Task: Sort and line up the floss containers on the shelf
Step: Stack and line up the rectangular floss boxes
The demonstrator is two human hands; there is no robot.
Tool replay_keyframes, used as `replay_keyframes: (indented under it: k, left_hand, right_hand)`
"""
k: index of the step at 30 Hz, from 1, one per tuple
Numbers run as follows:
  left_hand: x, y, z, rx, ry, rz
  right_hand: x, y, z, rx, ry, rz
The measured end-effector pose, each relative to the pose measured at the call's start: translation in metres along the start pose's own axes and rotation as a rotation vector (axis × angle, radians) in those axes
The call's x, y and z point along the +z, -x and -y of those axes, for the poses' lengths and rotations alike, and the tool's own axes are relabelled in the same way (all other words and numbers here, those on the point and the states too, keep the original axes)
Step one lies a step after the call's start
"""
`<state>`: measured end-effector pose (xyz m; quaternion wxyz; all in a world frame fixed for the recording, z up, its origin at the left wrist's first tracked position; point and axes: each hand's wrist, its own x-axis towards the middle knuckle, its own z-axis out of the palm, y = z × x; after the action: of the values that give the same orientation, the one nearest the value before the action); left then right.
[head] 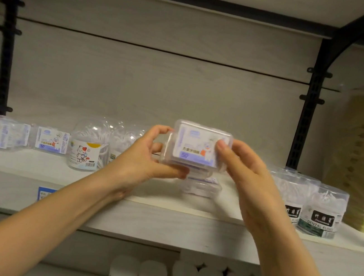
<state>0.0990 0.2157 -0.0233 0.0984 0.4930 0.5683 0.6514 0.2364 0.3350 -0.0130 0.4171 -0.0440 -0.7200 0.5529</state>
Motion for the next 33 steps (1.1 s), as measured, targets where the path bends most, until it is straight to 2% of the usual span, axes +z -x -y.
replay_keyframes:
  k: [5,8,15,25,30,33]
  left_hand:
    - [-0.025,0.021,-0.018,0.052,-0.127,-0.066]
    - [-0.040,0.033,-0.017,0.041,-0.157,-0.082]
    - [-0.054,0.044,-0.009,-0.004,-0.153,-0.038]
    - [-0.063,0.051,-0.025,-0.002,-0.087,-0.011]
    - [-0.099,0.073,-0.036,0.012,-0.061,-0.052]
    - [-0.139,0.096,-0.039,0.029,-0.092,-0.139]
  right_hand:
    - [-0.025,0.012,0.013,-0.033,-0.089,-0.087]
    - [-0.037,0.021,0.007,0.006,-0.030,-0.110]
    - [-0.029,0.032,-0.008,0.110,0.006,-0.038]
    - [-0.018,0.040,0.002,0.072,0.035,-0.049]
    - [-0.001,0.050,0.006,0.000,0.062,-0.018]
    - [0.020,0.055,0.006,-0.017,0.037,0.013]
